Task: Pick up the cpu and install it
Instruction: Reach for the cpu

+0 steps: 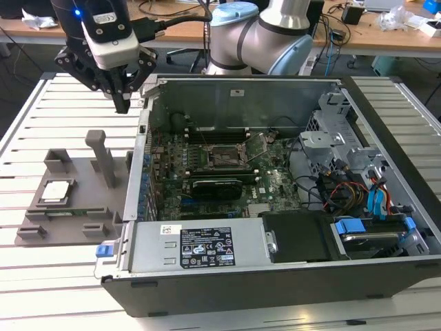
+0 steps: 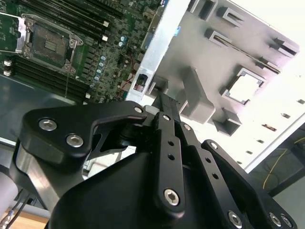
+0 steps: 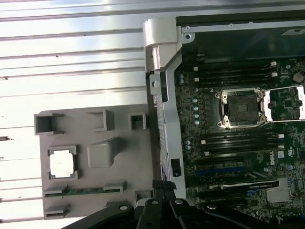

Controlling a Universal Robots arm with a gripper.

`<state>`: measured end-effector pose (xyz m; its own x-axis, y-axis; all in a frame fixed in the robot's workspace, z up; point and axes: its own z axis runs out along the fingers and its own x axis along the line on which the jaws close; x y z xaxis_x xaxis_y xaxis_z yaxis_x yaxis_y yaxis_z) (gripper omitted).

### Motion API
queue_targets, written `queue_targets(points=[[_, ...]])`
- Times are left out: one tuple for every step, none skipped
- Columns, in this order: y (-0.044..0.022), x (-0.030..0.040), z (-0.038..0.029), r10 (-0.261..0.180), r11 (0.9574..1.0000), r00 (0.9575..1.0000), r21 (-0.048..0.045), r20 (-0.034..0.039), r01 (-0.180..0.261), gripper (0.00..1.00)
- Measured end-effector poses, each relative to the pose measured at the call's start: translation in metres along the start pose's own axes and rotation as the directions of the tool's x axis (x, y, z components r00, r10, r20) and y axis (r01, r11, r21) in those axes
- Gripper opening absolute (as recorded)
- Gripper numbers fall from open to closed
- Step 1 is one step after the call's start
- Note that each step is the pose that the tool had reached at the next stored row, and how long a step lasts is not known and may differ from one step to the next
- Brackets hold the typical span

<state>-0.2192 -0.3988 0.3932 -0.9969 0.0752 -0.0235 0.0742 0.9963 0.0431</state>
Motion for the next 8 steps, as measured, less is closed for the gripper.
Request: queue_targets(points=[[-0.0001, 0.0016, -0.0001, 0.0, 1.0, 1.0, 0.0001, -0.0001, 0.0, 0.11], [-0.0003, 0.0042, -0.0001, 0.0, 1.0, 1.0, 0.0, 0.0, 0.0, 0.11], [-0.0004, 0.0057, -0.0002, 0.0, 1.0, 1.0, 0.0001, -0.0001, 0.0, 0.11], [-0.0005, 0.0071, -0.0002, 0.0, 1.0, 1.0, 0.0001, -0.0001, 0.0, 0.11], [-0.0006, 0.0087, -0.0002, 0.0, 1.0, 1.0, 0.0, 0.0, 0.0, 0.11], [-0.0007, 0.0098, -0.0003, 0.0, 1.0, 1.0, 0.0, 0.0, 0.0, 0.11], [-0.0008, 0.0107, -0.0003, 0.0, 1.0, 1.0, 0.0001, 0.0, 0.0, 0.11], [-0.001, 0.0127, -0.0003, 0.0, 1.0, 1.0, 0.0, 0.0, 0.0, 0.11]])
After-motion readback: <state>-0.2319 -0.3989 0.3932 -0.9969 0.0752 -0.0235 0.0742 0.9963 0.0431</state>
